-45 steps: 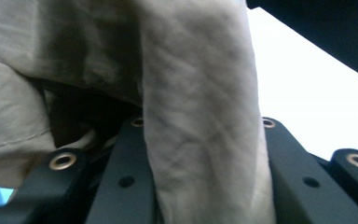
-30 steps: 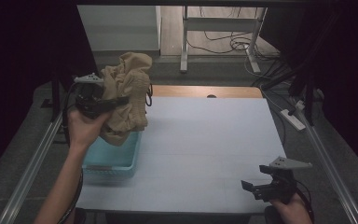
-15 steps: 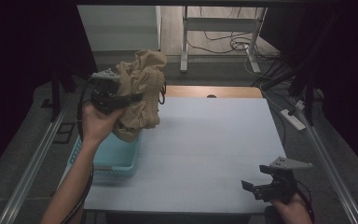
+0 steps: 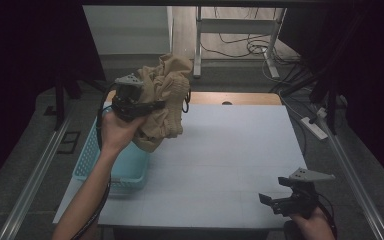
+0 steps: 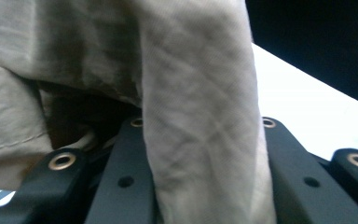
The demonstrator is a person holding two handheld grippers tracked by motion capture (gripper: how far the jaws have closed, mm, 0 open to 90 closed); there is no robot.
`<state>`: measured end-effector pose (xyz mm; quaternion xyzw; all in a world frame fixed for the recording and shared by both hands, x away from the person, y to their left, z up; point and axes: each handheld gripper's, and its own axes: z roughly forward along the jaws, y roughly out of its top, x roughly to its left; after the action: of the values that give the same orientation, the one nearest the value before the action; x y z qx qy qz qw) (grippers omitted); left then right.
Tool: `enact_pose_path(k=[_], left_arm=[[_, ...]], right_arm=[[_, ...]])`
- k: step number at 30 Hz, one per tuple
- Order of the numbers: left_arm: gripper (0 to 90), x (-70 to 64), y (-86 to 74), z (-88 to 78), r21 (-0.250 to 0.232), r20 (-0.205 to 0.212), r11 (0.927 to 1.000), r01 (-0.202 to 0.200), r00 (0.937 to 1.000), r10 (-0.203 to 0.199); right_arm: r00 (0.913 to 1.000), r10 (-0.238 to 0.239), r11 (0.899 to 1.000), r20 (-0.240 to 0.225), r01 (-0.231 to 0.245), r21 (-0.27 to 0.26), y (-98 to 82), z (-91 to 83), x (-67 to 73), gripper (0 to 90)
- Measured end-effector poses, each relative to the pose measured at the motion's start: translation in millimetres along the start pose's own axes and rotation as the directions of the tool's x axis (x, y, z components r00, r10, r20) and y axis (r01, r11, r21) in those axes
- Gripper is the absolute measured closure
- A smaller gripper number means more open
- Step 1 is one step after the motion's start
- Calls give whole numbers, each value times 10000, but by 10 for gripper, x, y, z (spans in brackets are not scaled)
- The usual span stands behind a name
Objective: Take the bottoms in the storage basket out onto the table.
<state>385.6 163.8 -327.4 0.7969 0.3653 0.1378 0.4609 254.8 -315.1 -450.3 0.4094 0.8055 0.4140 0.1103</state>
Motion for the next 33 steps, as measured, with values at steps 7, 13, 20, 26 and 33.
enact_pose_path(k=[7, 13, 20, 26, 33], left_arm=[[725, -87, 53, 161, 154, 256, 9998, -110, 9996, 106], [725, -156, 99, 323, 465, 410, 9984, -330, 9987, 311], [726, -222, 124, 515, 691, 449, 9970, -350, 9985, 320], [725, -264, 114, 687, 821, 588, 9959, -381, 9977, 333], [725, -323, 98, 871, 1023, 672, 9933, -544, 9966, 476]], right_arm=[[10000, -12, 10000, -36, 12, 8, 0, 0, 1, 11], [10000, 8, 10000, -68, -8, 15, 0, -1, -4, 11], [10000, -1, 10000, -83, 2, 31, 0, 1, -3, 11], [9999, 7, 10000, -105, -7, 39, 0, 1, -3, 11], [9999, 16, 10000, -113, -15, 43, 0, 4, -2, 10]])
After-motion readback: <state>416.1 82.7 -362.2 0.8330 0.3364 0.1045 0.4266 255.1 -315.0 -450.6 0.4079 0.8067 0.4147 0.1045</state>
